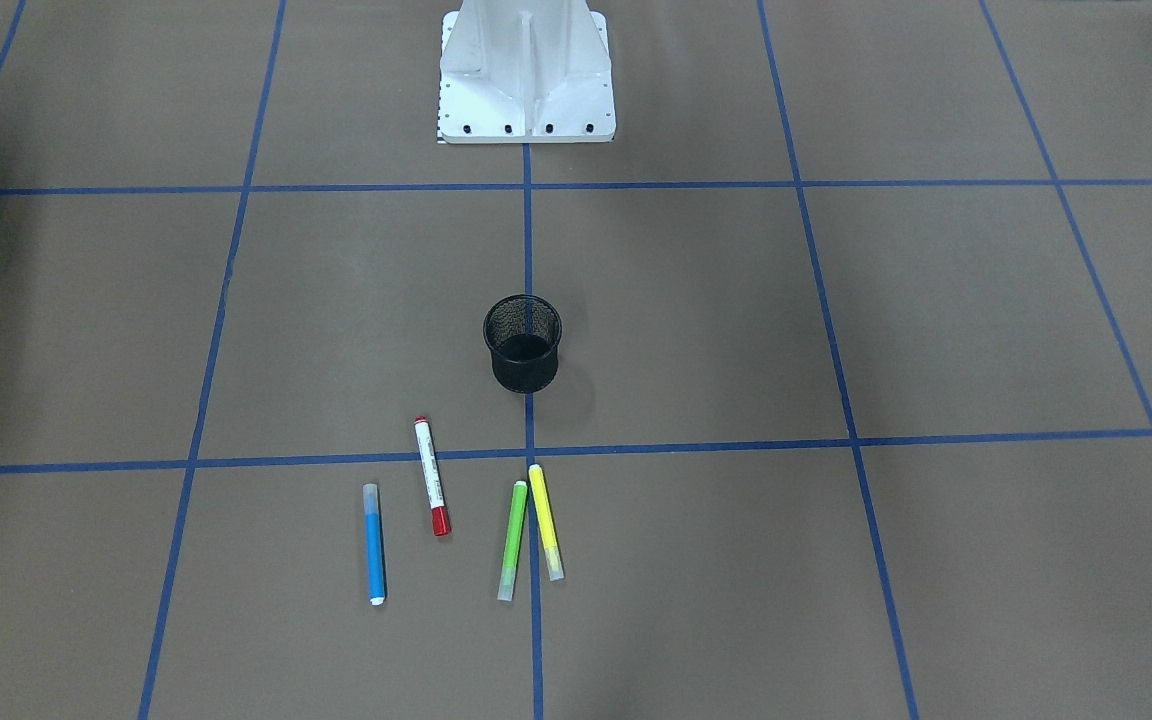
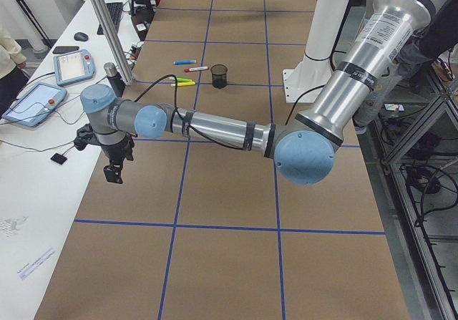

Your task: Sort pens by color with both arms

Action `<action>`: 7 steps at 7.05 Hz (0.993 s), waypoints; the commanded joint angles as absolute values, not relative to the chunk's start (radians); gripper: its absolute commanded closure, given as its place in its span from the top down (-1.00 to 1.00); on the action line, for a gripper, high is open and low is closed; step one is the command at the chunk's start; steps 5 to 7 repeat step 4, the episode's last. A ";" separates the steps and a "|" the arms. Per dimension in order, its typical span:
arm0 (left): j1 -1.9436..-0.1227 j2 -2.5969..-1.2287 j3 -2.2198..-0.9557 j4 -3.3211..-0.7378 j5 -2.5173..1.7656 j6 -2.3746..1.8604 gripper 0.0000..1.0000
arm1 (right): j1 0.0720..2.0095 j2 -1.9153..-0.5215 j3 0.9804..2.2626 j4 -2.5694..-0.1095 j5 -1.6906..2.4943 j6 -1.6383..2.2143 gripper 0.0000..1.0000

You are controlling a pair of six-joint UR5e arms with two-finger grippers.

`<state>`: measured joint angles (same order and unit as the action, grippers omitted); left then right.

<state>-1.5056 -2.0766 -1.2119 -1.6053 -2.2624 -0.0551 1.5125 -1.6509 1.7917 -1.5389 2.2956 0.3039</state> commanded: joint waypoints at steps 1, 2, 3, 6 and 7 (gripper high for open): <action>-1.572 -1.975 -1.210 -1.605 -2.263 0.146 0.97 | 1.516 -1.666 1.796 -1.537 2.292 0.302 1.00; -1.601 -1.947 -1.197 -1.605 -2.261 0.206 0.97 | 1.516 -1.664 1.796 -1.537 2.293 0.302 1.00; -1.621 -1.939 -1.184 -1.608 -2.261 0.230 0.97 | 1.520 -1.664 1.796 -1.537 2.292 0.301 1.00; -1.653 -1.903 -1.204 -1.605 -2.263 0.274 0.97 | 1.523 -1.663 1.796 -1.537 2.292 0.298 1.00; -1.653 -1.903 -1.204 -1.605 -2.263 0.274 0.97 | 1.523 -1.663 1.796 -1.537 2.292 0.298 1.00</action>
